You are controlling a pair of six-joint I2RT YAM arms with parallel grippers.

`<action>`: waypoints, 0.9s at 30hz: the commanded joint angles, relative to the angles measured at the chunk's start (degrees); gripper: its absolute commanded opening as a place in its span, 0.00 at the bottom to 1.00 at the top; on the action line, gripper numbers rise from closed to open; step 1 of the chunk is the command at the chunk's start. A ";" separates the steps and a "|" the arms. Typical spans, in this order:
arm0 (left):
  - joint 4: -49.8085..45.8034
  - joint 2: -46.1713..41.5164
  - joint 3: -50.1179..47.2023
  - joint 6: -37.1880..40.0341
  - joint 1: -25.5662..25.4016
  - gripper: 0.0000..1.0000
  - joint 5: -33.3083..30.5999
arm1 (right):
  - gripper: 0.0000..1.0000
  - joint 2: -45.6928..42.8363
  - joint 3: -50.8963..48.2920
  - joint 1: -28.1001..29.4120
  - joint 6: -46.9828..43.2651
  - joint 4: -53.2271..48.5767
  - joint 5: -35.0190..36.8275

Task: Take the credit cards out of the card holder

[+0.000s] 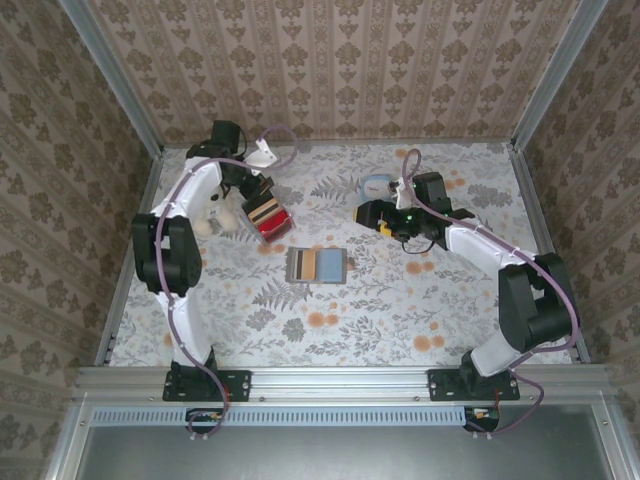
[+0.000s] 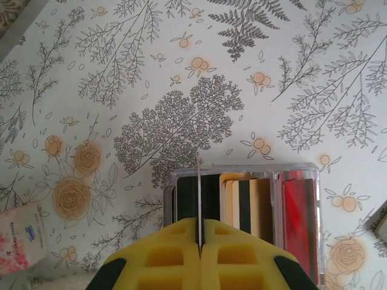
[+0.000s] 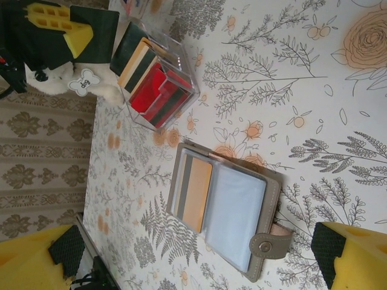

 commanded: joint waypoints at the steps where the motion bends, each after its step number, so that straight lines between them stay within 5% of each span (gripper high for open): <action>1: -4.87 1.91 1.98 3.01 0.36 0.00 -0.45 | 1.00 0.17 1.59 -0.36 -0.82 -1.62 0.89; 12: -4.98 3.98 2.17 2.54 0.35 0.00 -4.02 | 1.00 0.14 1.57 -0.34 -0.91 -1.81 1.00; 18: -3.45 3.39 3.11 0.85 0.36 0.28 -4.86 | 1.00 0.03 1.85 -0.41 -1.09 -1.96 0.76; 27: 1.77 -2.67 2.20 -7.61 0.25 0.42 -3.67 | 1.00 0.51 2.07 -0.39 -1.19 -2.13 0.80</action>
